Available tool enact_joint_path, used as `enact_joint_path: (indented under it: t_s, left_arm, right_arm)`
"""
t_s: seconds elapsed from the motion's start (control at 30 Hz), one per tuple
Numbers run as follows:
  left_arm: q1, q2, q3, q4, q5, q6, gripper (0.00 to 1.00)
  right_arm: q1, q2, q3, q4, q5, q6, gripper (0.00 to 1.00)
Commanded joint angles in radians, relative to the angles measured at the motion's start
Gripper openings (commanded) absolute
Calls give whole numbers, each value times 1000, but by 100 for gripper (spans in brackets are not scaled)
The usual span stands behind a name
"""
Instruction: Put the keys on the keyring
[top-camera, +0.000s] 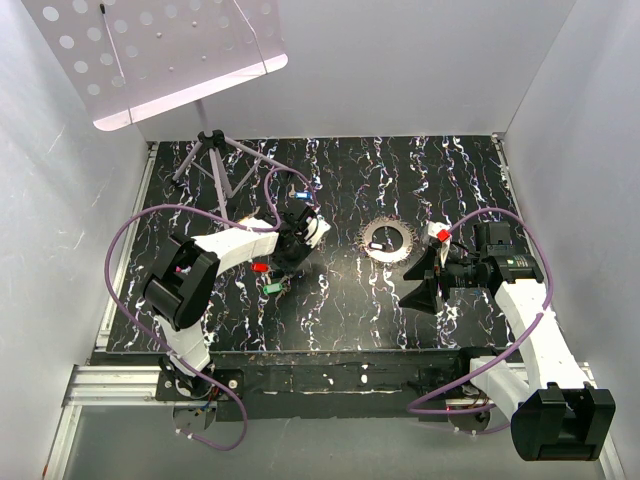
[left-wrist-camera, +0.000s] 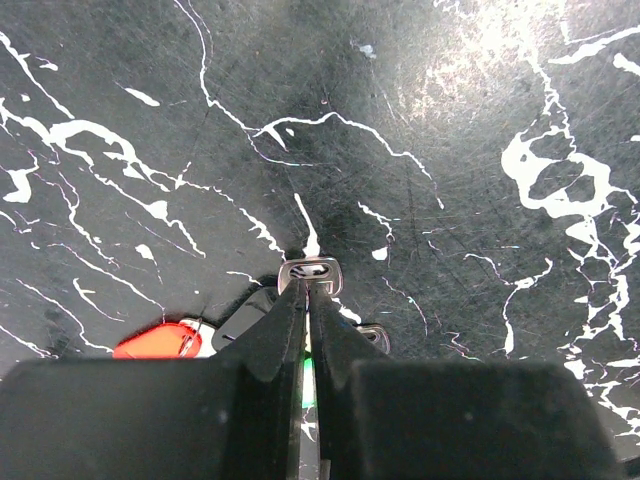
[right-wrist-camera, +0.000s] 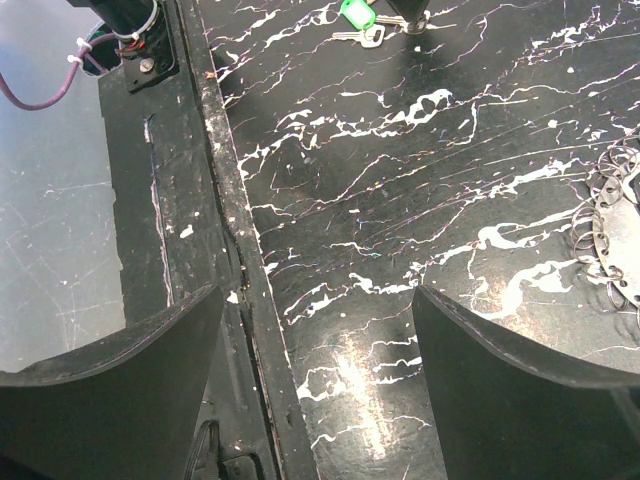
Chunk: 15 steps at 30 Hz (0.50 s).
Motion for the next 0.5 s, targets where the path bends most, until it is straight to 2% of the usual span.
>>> enact_joint_path:
  t_s: [0.0, 0.13, 0.23, 0.47]
  left_arm:
    - [-4, -8, 8, -5, -13, 9, 0]
    - [-9, -30, 9, -2, 6, 14, 0]
    - [-16, -53, 8, 1, 87, 14, 0]
    - [-126, -38, 78, 30, 246, -69, 0]
  right_arm:
    - [-5, -2, 40, -18, -29, -21, 85]
    - [-3, -4, 40, -18, -28, -21, 85]
    - [-3, -4, 42, -17, -26, -21, 85]
    - [-16, -27, 72, -23, 11, -5, 84]
